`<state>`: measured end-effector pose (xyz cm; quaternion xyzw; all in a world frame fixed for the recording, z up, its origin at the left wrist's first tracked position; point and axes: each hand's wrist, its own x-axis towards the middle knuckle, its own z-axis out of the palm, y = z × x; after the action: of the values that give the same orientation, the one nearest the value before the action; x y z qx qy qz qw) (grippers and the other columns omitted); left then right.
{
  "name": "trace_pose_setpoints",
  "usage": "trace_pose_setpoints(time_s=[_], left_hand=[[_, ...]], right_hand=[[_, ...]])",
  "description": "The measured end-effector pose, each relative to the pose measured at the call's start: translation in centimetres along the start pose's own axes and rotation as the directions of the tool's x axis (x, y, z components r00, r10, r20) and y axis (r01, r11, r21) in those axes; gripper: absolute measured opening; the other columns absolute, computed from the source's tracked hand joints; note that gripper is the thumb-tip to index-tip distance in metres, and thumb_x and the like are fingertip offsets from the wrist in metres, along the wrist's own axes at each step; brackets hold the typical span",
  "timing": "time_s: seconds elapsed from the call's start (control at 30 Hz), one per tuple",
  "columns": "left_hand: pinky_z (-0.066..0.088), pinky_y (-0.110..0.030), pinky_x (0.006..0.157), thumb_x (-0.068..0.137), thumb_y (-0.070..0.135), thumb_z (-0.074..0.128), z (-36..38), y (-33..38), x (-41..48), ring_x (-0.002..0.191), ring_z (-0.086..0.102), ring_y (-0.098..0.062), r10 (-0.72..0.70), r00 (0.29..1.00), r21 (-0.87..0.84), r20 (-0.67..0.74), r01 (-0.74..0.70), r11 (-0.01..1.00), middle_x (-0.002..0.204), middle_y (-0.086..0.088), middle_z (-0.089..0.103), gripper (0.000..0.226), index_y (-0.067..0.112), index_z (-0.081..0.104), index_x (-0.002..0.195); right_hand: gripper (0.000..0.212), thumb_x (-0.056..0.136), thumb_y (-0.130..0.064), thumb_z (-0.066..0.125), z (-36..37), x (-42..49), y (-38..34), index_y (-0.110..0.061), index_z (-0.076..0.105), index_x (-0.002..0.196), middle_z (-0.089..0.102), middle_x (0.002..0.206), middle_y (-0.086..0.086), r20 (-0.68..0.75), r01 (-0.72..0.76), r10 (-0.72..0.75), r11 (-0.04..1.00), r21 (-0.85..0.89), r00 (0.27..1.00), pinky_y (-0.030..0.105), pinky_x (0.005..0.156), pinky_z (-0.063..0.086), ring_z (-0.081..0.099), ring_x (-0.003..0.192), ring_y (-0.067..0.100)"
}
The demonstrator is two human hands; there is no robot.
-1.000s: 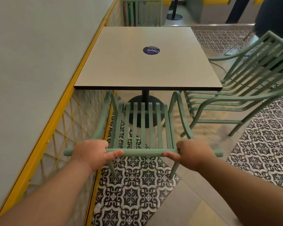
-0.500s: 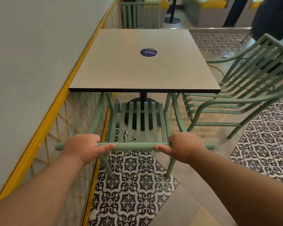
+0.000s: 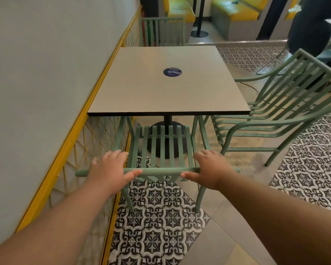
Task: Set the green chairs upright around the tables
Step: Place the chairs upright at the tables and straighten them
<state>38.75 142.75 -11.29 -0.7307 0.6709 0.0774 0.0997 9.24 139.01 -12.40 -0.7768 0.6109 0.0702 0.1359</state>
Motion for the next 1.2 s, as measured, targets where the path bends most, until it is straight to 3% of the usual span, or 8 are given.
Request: trace_pose_setpoints(time_s=[0.1,0.2,0.33,0.6,0.73,0.97,1.2], left_hand=[[0.017,-0.054,0.125,0.084,0.088,0.025,-4.3,2.7,-2.8,0.156,0.015,-0.025,0.145,0.971,-0.075,-0.192,-0.162,0.984,0.169,0.002,0.02,0.094,0.034,0.017,0.161],[0.017,-0.055,0.124,0.083,0.088,0.021,-9.5,5.2,-4.3,0.156,0.013,-0.028,0.212,0.945,-0.084,-0.249,-0.239,0.967,0.17,0.0,0.014,0.095,0.036,0.009,0.161],[0.026,-0.056,0.121,0.083,0.089,0.025,-14.0,9.5,-5.4,0.153,0.024,-0.032,0.299,0.908,-0.053,-0.295,-0.328,0.943,0.168,-0.004,0.024,0.095,0.035,0.016,0.16],[0.036,-0.052,0.114,0.086,0.077,0.045,-15.6,21.8,-7.8,0.146,0.037,-0.026,0.505,0.812,0.016,-0.292,-0.524,0.851,0.161,-0.001,0.039,0.089,0.03,0.025,0.159],[0.037,-0.051,0.115,0.086,0.074,0.048,-14.3,29.2,-7.1,0.146,0.037,-0.024,0.536,0.805,-0.028,-0.255,-0.56,0.828,0.161,0.001,0.038,0.087,0.03,0.026,0.159],[0.035,-0.052,0.115,0.086,0.072,0.052,-13.8,40.7,-4.2,0.147,0.034,-0.023,0.563,0.795,-0.059,-0.226,-0.588,0.807,0.162,0.002,0.037,0.089,0.031,0.024,0.16],[0.036,-0.047,0.114,0.086,0.071,0.051,-15.0,50.5,4.0,0.144,0.038,-0.024,0.584,0.786,-0.056,-0.204,-0.605,0.794,0.158,0.001,0.042,0.087,0.029,0.028,0.158]], right_hand=[[0.1,0.081,-0.087,0.046,-3.9,-4.3,0.4,-0.025,0.033,0.158,0.04,0.16,0.004,-0.206,-0.004,0.026,0.994,0.11,0.978,0.048,0.125,0.021,0.026,0.152,0.03],[0.102,0.084,-0.086,0.042,-8.0,-8.9,1.9,-0.024,0.023,0.163,0.021,0.171,0.007,-0.257,-0.039,0.056,0.997,0.071,0.965,0.048,0.124,0.003,0.005,0.159,0.033],[0.103,0.082,-0.09,0.031,-10.9,-14.4,5.1,-0.023,0.029,0.161,0.029,0.168,0.01,-0.293,-0.159,0.173,0.985,0.069,0.94,0.057,0.126,0.016,0.015,0.157,0.036],[0.111,0.076,-0.097,0.022,-10.5,-24.5,16.5,-0.024,0.032,0.159,0.043,0.16,0.007,-0.277,-0.333,0.352,0.936,0.115,0.894,0.057,0.122,0.023,0.033,0.149,0.033],[0.105,0.081,-0.093,0.028,-10.1,-25.7,23.3,-0.022,0.035,0.158,0.051,0.153,0.007,-0.266,-0.322,0.339,0.941,0.106,0.902,0.054,0.122,0.026,0.041,0.142,0.032],[0.108,0.078,-0.096,0.023,-10.9,-25.5,33.6,-0.024,0.032,0.159,0.051,0.155,0.005,-0.188,-0.324,0.332,0.943,0.074,0.924,0.056,0.122,0.025,0.041,0.145,0.03],[0.105,0.08,-0.093,0.032,-13.0,-19.4,42.9,-0.023,0.032,0.159,0.051,0.153,0.005,-0.166,-0.293,0.307,0.951,0.102,0.937,0.053,0.122,0.027,0.042,0.143,0.03]])
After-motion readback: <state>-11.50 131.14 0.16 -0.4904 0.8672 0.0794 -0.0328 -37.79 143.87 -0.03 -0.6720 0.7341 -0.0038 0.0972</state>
